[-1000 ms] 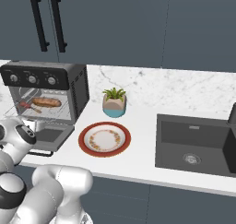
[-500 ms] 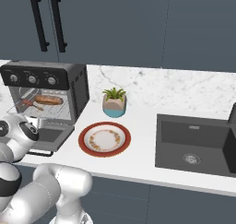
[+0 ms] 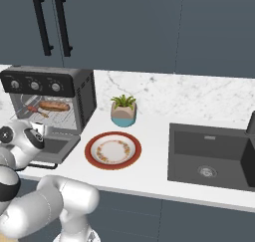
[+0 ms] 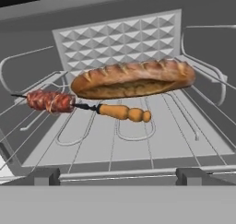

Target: Pick up the kebab skewer and baguette bread, and place them inside the toaster oven. Close the toaster oven door and start by setting the timer.

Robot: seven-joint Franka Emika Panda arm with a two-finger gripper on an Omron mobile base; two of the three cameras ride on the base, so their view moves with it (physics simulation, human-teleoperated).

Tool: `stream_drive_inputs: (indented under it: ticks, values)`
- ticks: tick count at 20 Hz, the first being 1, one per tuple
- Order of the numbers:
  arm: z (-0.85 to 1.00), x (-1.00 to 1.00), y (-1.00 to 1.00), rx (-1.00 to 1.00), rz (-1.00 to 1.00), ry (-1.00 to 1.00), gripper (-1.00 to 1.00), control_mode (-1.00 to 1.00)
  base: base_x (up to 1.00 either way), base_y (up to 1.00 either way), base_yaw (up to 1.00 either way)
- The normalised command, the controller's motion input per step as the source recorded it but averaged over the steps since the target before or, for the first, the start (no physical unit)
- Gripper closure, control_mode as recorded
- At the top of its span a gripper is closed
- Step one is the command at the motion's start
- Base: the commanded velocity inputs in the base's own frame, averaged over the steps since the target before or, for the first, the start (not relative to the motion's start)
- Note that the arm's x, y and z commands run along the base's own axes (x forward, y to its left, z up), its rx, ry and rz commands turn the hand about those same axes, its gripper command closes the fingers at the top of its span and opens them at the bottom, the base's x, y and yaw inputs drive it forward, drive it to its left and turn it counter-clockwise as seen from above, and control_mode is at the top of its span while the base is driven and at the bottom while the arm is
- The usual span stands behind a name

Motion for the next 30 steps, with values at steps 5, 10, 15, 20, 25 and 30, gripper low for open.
stream_drive_inputs:
  ticks: [5,10,15,20,25,30]
  values:
    - [0.02,0.14,0.0,0.0,0.0,0.0,-1.0,-1.0,0.0,0.0,0.0]
    - [0.0,0.11,0.0,0.0,0.0,-0.02,-1.0,-1.0,0.0,0.0,0.0]
    - [0.0,0.08,0.0,0.0,0.0,-0.01,-1.0,-1.0,0.0,0.0,0.0]
    - [0.0,0.18,0.0,0.0,0.0,-0.02,-1.0,-1.0,0.0,0.0,0.0]
    - [0.0,0.23,0.0,0.0,0.0,-0.02,-1.0,-1.0,0.0,0.0,0.0]
    - [0.0,0.19,0.0,0.0,0.0,0.0,-1.0,-1.0,0.0,0.0,0.0]
